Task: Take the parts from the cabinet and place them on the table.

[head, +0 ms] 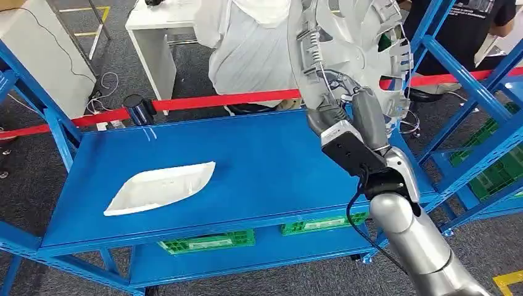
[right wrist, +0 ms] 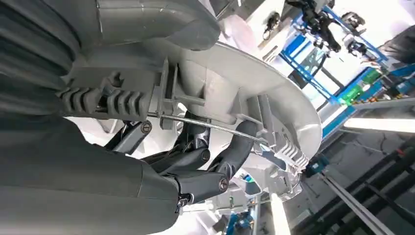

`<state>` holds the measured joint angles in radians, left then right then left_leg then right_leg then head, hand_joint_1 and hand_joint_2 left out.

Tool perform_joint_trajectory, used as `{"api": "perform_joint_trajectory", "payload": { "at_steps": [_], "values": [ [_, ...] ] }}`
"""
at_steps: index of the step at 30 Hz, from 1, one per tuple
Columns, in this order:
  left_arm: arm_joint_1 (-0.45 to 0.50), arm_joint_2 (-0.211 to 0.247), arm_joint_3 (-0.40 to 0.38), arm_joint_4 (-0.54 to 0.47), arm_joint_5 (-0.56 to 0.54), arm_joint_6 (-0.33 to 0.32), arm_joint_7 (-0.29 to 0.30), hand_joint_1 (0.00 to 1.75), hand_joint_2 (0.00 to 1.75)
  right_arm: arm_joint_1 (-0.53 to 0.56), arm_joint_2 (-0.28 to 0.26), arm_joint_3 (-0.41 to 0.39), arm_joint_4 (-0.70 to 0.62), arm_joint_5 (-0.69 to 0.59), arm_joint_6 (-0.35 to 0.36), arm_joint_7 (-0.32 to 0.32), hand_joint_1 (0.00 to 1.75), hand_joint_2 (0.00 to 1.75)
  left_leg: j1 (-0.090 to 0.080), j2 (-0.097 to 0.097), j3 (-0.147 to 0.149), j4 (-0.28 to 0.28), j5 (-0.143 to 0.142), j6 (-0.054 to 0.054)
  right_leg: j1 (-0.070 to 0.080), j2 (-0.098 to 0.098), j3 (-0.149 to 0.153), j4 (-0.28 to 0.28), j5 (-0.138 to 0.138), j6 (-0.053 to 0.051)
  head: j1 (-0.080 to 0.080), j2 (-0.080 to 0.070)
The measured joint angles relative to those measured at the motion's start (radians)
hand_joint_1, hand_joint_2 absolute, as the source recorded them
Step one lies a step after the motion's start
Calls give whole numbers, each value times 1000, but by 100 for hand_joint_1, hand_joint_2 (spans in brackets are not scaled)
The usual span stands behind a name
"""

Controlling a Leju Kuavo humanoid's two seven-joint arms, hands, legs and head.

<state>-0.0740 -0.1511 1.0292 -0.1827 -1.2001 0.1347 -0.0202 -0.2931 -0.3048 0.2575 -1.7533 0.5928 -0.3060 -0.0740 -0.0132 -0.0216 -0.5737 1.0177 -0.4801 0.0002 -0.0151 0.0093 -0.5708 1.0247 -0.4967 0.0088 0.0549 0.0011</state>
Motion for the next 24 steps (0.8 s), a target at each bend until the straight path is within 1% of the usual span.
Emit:
{"api": "perform_joint_trajectory", "payload": {
  "at_steps": [9, 15, 18, 21, 24],
  "values": [
    [-1, -1, 2, 0, 9, 6, -11, 0, 175, 35, 1, 17, -45, 35, -18, -5, 175, 175, 0, 0, 0, 0, 0, 0, 0, 0, 0, 0, 0, 0, 0, 0],
    [-1, -2, 25, 0, 45, 11, -23, 0, 175, 41, 10, 34, -53, 47, -17, -4, 175, 175, 0, 0, 0, 0, 0, 0, 0, 0, 0, 0, 0, 0, 0, 0],
    [-1, -2, 41, 0, 58, 13, 6, 0, 175, 63, 26, 51, -72, 82, -22, 5, 175, 175, 0, 0, 0, 0, 0, 0, 0, 0, 0, 0, 0, 0, 0, 0],
    [-1, -2, 50, 0, 62, 21, -3, 0, 175, 94, 37, 63, -97, 108, -28, 19, 175, 175, 0, -1, 0, 0, 0, 0, 0, -1, 0, 0, 0, 0, 0, 0],
    [-1, -2, 58, 0, 63, 0, 4, 0, 175, 119, 39, 70, -116, 122, -37, 33, 175, 175, 0, -1, 0, 0, 0, 0, 0, -1, 0, 0, 0, 0, 0, 0]
  ]
}}
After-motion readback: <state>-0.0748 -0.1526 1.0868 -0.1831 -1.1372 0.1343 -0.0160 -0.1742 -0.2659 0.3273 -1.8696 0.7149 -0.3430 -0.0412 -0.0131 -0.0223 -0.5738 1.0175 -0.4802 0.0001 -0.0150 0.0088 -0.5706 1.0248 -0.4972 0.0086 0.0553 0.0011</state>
